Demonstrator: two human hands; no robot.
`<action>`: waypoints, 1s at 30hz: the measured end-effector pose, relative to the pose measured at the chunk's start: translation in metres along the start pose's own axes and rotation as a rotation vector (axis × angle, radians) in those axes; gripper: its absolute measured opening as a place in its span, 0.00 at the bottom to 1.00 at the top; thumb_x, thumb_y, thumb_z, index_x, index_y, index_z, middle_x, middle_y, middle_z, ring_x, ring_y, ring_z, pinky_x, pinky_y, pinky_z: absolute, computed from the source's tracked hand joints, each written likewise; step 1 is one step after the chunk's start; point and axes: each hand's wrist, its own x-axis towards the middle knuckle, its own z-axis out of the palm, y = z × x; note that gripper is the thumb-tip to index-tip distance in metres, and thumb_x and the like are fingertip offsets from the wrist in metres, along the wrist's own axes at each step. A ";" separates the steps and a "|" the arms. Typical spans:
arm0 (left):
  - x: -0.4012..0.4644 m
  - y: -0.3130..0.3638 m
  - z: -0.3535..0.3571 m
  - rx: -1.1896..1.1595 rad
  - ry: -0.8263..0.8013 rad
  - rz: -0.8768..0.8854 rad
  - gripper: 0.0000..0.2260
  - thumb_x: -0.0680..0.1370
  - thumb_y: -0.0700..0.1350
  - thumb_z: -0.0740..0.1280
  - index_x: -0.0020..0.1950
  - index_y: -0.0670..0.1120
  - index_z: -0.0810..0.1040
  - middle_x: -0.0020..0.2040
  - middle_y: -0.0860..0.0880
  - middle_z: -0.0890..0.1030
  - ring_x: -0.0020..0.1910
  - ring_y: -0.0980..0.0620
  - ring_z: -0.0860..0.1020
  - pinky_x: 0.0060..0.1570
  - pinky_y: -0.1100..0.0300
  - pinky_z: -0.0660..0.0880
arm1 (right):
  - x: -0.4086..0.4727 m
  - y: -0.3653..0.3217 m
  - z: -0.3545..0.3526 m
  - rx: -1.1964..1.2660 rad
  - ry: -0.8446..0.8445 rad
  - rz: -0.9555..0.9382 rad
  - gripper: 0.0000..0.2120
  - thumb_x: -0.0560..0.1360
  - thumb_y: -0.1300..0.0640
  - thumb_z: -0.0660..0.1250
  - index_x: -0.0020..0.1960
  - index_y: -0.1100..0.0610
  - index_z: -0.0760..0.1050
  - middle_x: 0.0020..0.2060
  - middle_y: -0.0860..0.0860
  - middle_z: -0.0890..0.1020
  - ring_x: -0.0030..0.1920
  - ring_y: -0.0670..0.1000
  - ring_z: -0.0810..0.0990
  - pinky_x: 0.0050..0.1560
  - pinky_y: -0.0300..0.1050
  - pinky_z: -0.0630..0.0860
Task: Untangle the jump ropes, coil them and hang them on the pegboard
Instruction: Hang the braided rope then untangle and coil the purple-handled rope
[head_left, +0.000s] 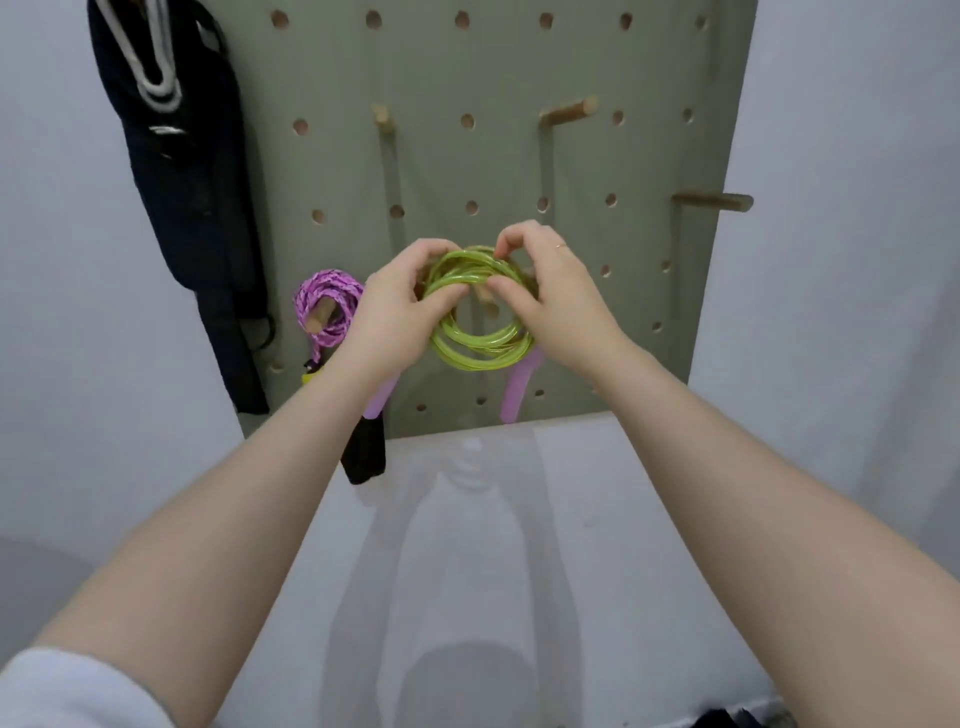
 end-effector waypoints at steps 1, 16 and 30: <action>0.010 -0.011 0.001 0.023 -0.029 0.015 0.12 0.75 0.42 0.68 0.57 0.54 0.74 0.47 0.52 0.81 0.46 0.53 0.80 0.52 0.55 0.77 | 0.007 0.009 0.009 -0.007 0.012 0.015 0.09 0.76 0.60 0.65 0.55 0.58 0.70 0.50 0.49 0.71 0.39 0.34 0.66 0.43 0.25 0.63; 0.062 -0.098 0.078 0.543 0.194 0.254 0.23 0.77 0.37 0.55 0.73 0.45 0.65 0.75 0.39 0.59 0.74 0.37 0.55 0.71 0.45 0.45 | 0.046 0.104 0.088 -0.728 0.307 0.039 0.16 0.72 0.52 0.62 0.59 0.50 0.72 0.61 0.59 0.76 0.59 0.60 0.70 0.61 0.65 0.69; -0.091 -0.069 0.104 0.382 0.104 -0.137 0.34 0.76 0.50 0.58 0.76 0.38 0.49 0.77 0.38 0.49 0.76 0.42 0.50 0.71 0.56 0.47 | -0.156 0.107 0.024 -0.524 -0.303 0.217 0.28 0.78 0.57 0.59 0.76 0.55 0.53 0.76 0.59 0.49 0.67 0.62 0.66 0.66 0.53 0.65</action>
